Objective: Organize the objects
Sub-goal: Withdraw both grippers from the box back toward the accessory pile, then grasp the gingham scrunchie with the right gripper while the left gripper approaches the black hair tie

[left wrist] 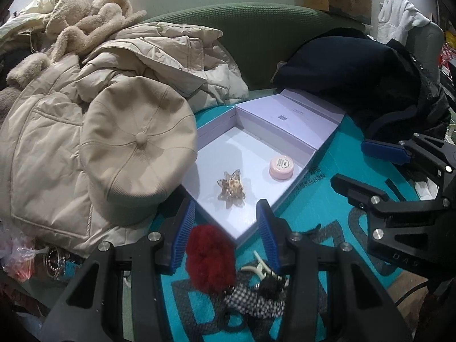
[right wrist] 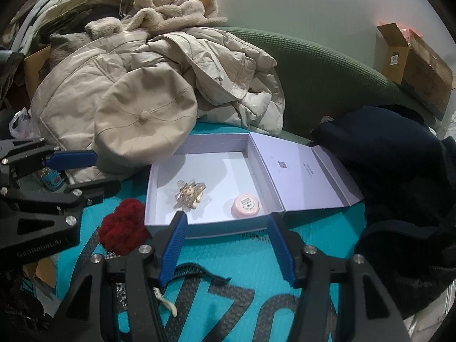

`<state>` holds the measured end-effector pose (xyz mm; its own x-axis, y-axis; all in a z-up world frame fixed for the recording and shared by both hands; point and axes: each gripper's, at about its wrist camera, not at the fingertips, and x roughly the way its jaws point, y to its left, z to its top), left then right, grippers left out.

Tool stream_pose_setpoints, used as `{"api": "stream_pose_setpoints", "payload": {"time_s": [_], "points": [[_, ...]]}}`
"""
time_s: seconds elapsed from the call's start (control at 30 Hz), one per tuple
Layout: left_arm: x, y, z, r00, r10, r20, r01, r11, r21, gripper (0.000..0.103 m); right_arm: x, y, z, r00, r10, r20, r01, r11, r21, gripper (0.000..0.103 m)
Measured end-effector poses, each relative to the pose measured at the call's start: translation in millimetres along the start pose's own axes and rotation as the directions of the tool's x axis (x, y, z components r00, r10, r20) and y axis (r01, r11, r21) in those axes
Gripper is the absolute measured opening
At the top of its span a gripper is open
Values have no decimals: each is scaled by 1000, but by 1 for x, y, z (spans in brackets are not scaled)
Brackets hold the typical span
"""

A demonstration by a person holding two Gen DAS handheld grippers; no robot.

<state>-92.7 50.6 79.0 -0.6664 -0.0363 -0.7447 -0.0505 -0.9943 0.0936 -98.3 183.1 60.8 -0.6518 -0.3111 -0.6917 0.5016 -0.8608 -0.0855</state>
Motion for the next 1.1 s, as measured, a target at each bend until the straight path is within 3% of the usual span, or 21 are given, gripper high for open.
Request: {"api": "stream_pose_setpoints", "payload": {"time_s": [0.1, 0.4, 1.1], "points": [[-12, 1, -7, 1000, 3, 12, -3, 1000, 4, 51, -8, 4, -6, 1000, 11, 6, -11, 1000, 7, 63], [-28, 5, -31, 1000, -10, 3, 10, 1000, -6, 58, -23, 26, -24, 1000, 25, 7, -25, 1000, -6, 63], [4, 21, -115, 989, -87, -116, 79, 995, -68, 58, 4, 69, -77, 990, 124, -73, -123, 992, 24, 63]]}}
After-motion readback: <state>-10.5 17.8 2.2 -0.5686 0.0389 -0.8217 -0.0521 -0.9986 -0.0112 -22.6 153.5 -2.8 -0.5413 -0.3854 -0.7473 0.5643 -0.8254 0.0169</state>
